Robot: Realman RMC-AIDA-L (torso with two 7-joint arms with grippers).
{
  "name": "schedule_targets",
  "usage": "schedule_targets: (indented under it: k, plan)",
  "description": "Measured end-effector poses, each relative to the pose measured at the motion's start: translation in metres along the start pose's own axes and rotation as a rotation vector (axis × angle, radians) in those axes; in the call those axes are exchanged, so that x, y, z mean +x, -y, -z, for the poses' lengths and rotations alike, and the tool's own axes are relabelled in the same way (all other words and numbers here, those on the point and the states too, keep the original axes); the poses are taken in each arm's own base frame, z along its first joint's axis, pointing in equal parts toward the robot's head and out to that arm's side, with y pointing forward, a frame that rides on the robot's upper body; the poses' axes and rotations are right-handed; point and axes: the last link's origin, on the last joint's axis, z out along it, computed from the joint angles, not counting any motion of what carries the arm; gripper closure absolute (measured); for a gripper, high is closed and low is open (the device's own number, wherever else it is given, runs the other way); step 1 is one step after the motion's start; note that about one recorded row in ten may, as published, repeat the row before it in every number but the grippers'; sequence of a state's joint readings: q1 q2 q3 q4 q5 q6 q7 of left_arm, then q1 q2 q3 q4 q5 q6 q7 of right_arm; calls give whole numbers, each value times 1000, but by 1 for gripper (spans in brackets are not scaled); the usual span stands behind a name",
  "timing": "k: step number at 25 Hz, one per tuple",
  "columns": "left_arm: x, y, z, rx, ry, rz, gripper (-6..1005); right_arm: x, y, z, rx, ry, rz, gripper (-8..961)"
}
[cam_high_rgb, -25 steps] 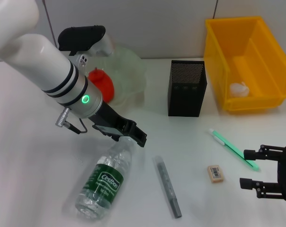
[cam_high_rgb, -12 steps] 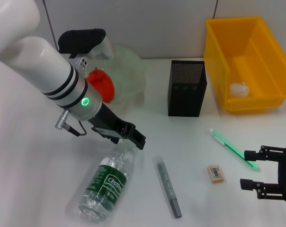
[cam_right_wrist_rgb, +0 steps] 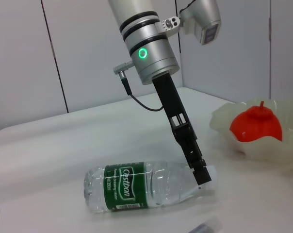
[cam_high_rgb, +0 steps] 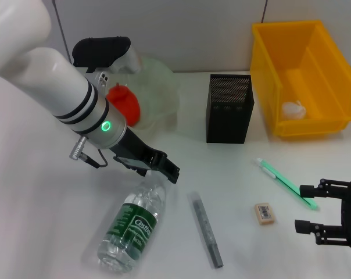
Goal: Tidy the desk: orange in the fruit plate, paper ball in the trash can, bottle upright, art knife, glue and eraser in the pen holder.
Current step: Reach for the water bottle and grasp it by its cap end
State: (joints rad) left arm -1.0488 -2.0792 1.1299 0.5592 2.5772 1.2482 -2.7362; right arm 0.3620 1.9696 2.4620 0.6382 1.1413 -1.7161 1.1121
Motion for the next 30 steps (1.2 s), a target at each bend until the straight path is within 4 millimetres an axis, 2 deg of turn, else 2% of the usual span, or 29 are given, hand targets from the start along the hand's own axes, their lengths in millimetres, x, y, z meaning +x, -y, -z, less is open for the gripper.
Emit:
schedule_targets:
  k: [16, 19, 29, 30]
  plan:
    - [-2, -3, -5, 2, 10, -24, 213, -1, 1, 0, -1, 3, 1, 228]
    - [-2, -4, -6, -2, 7, -25, 362, -1, 1, 0, -1, 3, 0, 228]
    - [-1, -4, -6, -1, 1, -26, 353, -2, 1, -1, -3, 4, -1, 227]
    - [-1, -4, -6, 0, 1, -28, 385, -2, 1, -1, -3, 4, -1, 227]
